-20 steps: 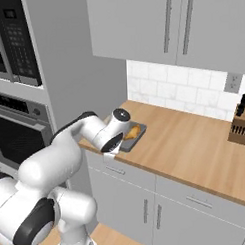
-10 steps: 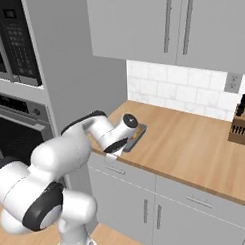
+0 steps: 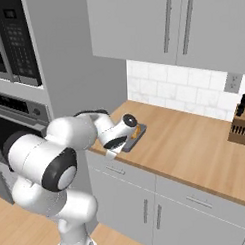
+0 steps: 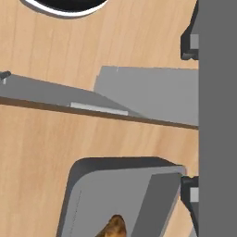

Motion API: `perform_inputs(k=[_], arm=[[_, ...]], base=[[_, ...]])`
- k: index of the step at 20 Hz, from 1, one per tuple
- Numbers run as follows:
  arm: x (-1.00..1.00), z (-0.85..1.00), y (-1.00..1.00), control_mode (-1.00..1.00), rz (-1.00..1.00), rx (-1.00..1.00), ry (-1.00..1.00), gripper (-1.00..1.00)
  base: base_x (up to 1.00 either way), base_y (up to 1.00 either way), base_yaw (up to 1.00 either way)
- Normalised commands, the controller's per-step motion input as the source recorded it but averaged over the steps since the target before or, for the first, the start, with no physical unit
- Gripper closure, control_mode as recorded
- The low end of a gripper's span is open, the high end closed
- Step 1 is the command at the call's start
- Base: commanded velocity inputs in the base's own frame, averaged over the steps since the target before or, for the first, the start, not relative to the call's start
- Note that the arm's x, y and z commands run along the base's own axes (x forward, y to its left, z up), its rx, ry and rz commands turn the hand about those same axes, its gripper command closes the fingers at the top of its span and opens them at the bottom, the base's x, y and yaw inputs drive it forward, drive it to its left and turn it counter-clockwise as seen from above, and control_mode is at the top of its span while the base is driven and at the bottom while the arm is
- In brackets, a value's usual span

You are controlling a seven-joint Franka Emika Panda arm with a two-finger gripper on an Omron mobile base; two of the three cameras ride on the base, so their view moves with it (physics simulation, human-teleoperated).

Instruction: Take the meat container that has the chicken drumstick and place it on the second highest rack of the freezer. Then take the vegetable container that has the potato and avocado and place it on the highest rack of the freezer.

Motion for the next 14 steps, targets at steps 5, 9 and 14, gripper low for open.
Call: perform_inputs(k=[5,9,14], arm=[[0.5,-0.16,-0.04,-1.0,-0.07,0.0,0.06,-1.0],[0.3,-0.13,-0.13,-1.0,0.0,0.0,0.04,-1.0],[0.27,-0.17,-0.05,-1.0,0.0,0.0,0.04,-1.0]], base=[[0.0,0.0,0.0],[0.0,0.0,0.0],[0.0,0.0,0.0]])
